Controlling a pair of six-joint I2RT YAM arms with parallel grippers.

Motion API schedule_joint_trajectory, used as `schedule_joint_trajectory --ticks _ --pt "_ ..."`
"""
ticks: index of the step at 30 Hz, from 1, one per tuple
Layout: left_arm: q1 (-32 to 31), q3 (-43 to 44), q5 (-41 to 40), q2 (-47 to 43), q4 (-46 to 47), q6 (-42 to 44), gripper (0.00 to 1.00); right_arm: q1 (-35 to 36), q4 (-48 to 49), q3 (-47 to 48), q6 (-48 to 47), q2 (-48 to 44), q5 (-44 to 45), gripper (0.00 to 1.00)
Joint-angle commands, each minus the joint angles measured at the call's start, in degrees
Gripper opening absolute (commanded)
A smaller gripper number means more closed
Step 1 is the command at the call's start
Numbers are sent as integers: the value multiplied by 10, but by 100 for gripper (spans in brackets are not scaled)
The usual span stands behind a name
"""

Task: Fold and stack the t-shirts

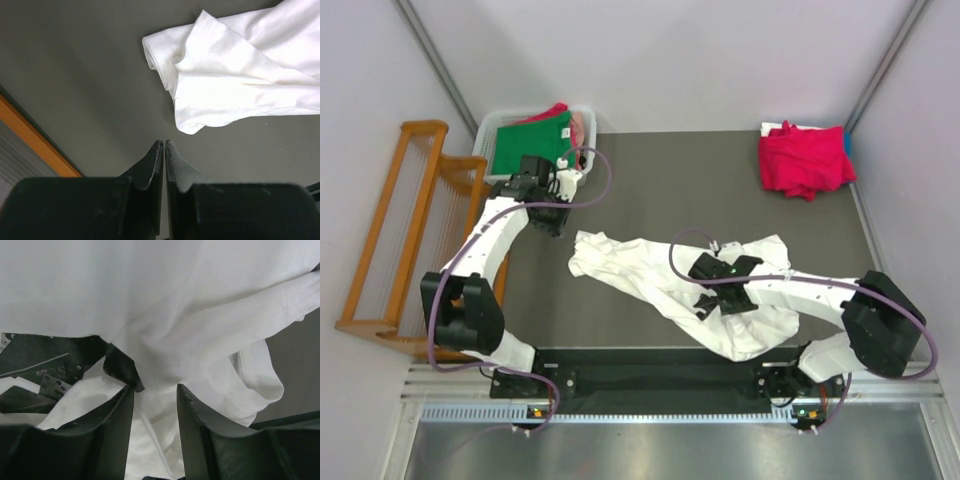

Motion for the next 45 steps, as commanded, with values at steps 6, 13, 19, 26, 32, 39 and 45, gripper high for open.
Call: schedule_joint_trajectory --ticks 6,13,19,26,32,39,45 --pt "2 -14 20 -34 -5 11 11 -57 67 -3 -8 36 -7 51" --pt "2 -20 22 -36 -4 9 11 -74 77 -5 -13 34 -6 38" --pt "2 -25 28 -33 3 4 11 -84 66 -11 -1 9 -4 0" --pt "-32 -25 25 11 54 -18 27 -106 81 9 -24 12 7 0" --pt "-83 57 -6 140 75 -30 29 -116 91 29 -37 26 -5 0" --pt "-91 98 -23 217 84 -5 32 -115 101 21 -35 23 -21 0" --pt "-81 143 -13 273 76 -2 33 -115 108 19 -36 26 -29 0"
